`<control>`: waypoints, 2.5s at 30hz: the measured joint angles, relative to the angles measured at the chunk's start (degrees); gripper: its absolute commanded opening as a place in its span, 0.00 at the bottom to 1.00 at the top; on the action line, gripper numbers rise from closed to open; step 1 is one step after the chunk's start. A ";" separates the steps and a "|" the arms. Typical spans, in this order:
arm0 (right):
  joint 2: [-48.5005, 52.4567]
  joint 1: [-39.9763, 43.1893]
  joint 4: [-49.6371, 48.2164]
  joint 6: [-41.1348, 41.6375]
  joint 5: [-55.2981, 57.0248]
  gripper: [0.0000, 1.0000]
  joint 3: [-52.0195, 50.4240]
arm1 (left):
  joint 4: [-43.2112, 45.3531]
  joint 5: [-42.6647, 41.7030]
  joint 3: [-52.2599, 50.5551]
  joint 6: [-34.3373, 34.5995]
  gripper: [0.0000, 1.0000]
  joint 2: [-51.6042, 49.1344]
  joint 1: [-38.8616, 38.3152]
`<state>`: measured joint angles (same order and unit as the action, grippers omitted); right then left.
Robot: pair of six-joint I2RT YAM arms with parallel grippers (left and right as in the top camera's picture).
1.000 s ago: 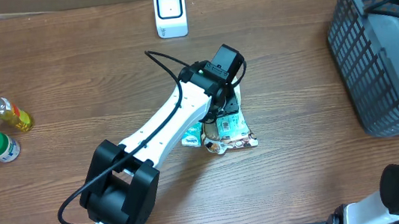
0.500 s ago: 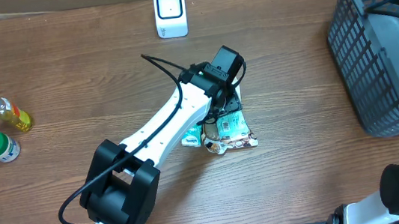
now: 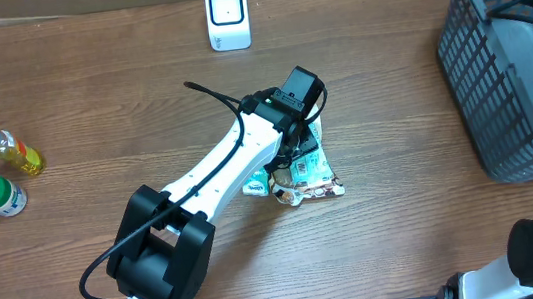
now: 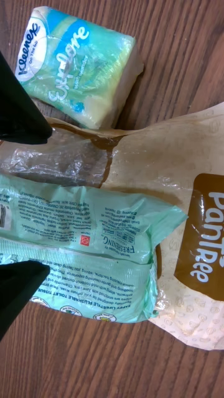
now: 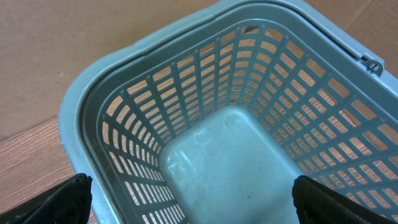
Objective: Scan the item barcode
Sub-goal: 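Lower the left gripper and close on the mint-green wipes packet, then lift the wipes packet and pull it up off the bread bag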
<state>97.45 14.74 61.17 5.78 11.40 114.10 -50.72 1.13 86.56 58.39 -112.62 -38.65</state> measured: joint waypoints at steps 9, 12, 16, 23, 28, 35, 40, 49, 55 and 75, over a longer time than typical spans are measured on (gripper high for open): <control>0.00 0.00 0.02 0.02 0.00 1.00 0.00 | 1.62 0.02 -1.75 0.00 0.60 0.00 -0.63; 0.00 0.00 0.00 0.04 0.00 1.00 0.00 | 4.37 -0.02 -3.54 0.02 0.58 0.00 -1.20; 0.00 0.00 0.02 0.02 -0.02 1.00 0.00 | 7.48 -0.28 -5.88 0.20 0.45 0.02 -1.77; 0.00 -0.02 0.00 0.00 0.00 1.00 0.00 | 8.15 -0.87 -6.93 0.22 0.16 0.48 -1.77; 0.00 0.00 0.00 0.02 0.00 1.00 0.00 | 7.74 -0.90 -7.02 0.15 0.10 0.76 -1.77; 0.00 0.00 0.00 0.02 -0.02 1.00 0.00 | 6.21 -0.90 -5.95 -0.26 0.04 0.76 -1.77; 0.00 0.00 0.00 0.02 0.00 1.00 0.00 | 6.21 -1.40 -5.75 -1.53 0.04 0.76 -1.33; 0.00 0.00 0.00 0.02 0.00 1.00 0.00 | 6.40 -6.73 -5.68 -5.18 0.04 1.33 2.56; 0.00 0.00 0.00 0.00 0.00 1.00 0.00 | 6.40 -7.98 -5.68 -9.35 0.04 2.51 5.77; 0.00 0.00 0.02 0.02 -0.02 1.00 0.00 | 2.56 -9.60 -5.60 -17.09 0.07 5.57 15.78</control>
<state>97.45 14.74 61.19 5.80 11.38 114.10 -48.16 -8.47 80.97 41.30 -107.04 -22.87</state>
